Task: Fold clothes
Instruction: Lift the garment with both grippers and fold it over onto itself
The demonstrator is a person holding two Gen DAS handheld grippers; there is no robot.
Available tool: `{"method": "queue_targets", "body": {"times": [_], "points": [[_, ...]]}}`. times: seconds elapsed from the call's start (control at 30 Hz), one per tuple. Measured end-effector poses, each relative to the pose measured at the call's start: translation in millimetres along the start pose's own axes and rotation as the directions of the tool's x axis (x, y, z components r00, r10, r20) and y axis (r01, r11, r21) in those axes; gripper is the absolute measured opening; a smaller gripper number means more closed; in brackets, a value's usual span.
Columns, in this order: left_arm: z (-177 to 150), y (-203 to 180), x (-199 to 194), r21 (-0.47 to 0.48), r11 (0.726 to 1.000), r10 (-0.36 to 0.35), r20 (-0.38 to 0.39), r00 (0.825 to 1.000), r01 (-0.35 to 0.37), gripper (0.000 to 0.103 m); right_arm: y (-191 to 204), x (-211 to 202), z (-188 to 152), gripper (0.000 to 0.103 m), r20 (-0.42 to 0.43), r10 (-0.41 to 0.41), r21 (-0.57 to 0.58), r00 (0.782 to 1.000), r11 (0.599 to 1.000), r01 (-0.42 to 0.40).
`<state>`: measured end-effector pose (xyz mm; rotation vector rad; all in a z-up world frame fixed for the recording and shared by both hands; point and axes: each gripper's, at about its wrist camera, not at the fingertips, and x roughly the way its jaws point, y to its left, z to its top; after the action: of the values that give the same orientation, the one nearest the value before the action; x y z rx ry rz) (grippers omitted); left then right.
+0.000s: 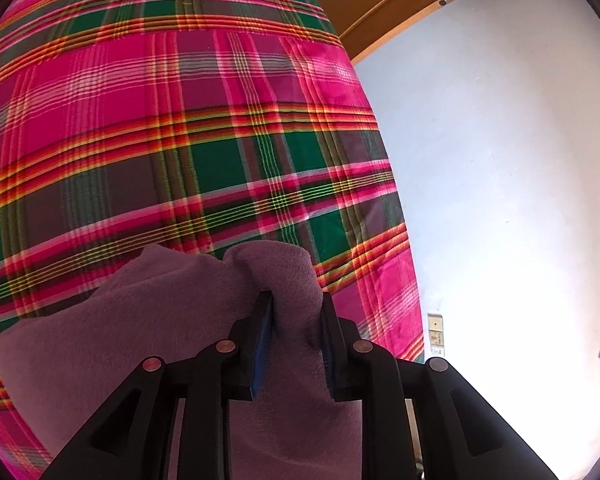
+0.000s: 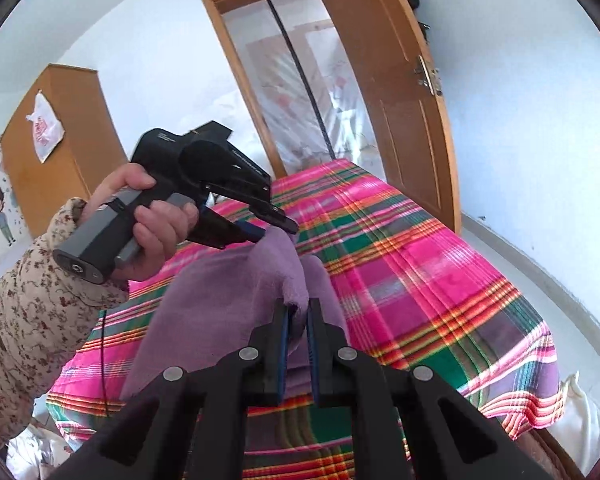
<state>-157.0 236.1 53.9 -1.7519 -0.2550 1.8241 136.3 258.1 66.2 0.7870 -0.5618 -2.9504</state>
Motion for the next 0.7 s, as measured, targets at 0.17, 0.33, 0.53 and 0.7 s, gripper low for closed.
{"method": "queue_targets", "body": {"times": [0.17, 0.33, 0.53, 0.7], "points": [[0.6, 1.9, 7.1, 0.009, 1.000, -0.018, -0.009, 1.000, 0.018, 0.028, -13.0, 5.3, -4.3, 0.009, -0.035, -0.002, 0.040, 0.999, 0.999, 0.003], [-3.0, 0.8, 7.9, 0.045, 0.998, -0.046, -0.013, 0.999, 0.046, 0.032, -25.4, 8.9, -9.1, 0.010, -0.070, -0.001, 0.084, 0.998, 0.996, 0.007], [-20.8, -3.8, -10.3, 0.140, 0.990, 0.003, 0.098, 0.995, -0.016, 0.037, -33.0, 12.0, -13.0, 0.012, -0.103, 0.003, 0.107, 0.995, 0.994, 0.008], [-35.2, 18.8, -35.8, 0.149, 0.988, 0.011, 0.192, 0.981, -0.041, 0.037, -36.0, 12.9, -14.3, 0.017, -0.126, -0.009, 0.095, 0.992, 0.995, 0.021]]}}
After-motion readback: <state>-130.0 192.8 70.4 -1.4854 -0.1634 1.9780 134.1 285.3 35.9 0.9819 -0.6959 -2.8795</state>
